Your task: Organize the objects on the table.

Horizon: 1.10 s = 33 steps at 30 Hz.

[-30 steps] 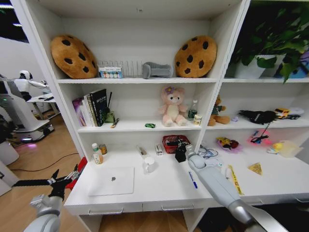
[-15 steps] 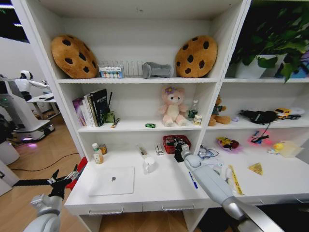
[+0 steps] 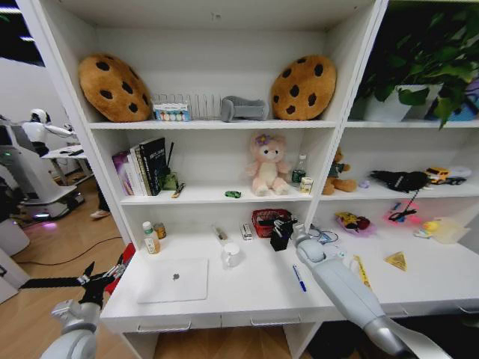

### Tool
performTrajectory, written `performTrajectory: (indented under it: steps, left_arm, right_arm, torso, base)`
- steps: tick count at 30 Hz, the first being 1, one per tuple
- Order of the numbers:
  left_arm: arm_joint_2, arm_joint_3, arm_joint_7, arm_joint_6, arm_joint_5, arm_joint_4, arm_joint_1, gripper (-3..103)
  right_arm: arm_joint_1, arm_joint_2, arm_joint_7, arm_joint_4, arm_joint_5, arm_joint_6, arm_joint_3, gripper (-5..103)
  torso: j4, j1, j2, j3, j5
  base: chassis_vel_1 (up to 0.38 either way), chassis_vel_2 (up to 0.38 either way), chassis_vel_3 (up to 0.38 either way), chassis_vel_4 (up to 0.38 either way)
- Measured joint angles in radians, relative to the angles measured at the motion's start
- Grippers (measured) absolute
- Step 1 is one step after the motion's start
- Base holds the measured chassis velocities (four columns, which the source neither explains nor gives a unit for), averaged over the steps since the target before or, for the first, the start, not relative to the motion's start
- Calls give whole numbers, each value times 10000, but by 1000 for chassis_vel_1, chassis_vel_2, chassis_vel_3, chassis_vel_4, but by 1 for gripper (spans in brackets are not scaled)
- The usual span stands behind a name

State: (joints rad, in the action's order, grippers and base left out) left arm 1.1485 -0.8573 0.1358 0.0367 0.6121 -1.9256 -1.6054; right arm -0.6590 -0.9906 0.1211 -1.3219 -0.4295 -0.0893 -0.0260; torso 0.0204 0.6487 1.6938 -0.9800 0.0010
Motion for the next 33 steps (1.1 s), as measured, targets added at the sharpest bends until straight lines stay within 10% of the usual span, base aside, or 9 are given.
performTrajectory:
  steps: [16,33]
  left_arm:
    - [151,138,35,-4,-167,-253,-22,100]
    - [166,84,2,48,-142,-416,-199,100]
  right_arm:
    - [-3958,1039,-81,-4194,-244,-358,-2008,100]
    - [-6787,622,51,-4986,-307,-183,-3438,100]
  torso:
    - [0,-1,1,1,-1]
    - [1,0,2,0,-1]
  base:
    - [0,0,0,0]
    - [0,0,0,0]
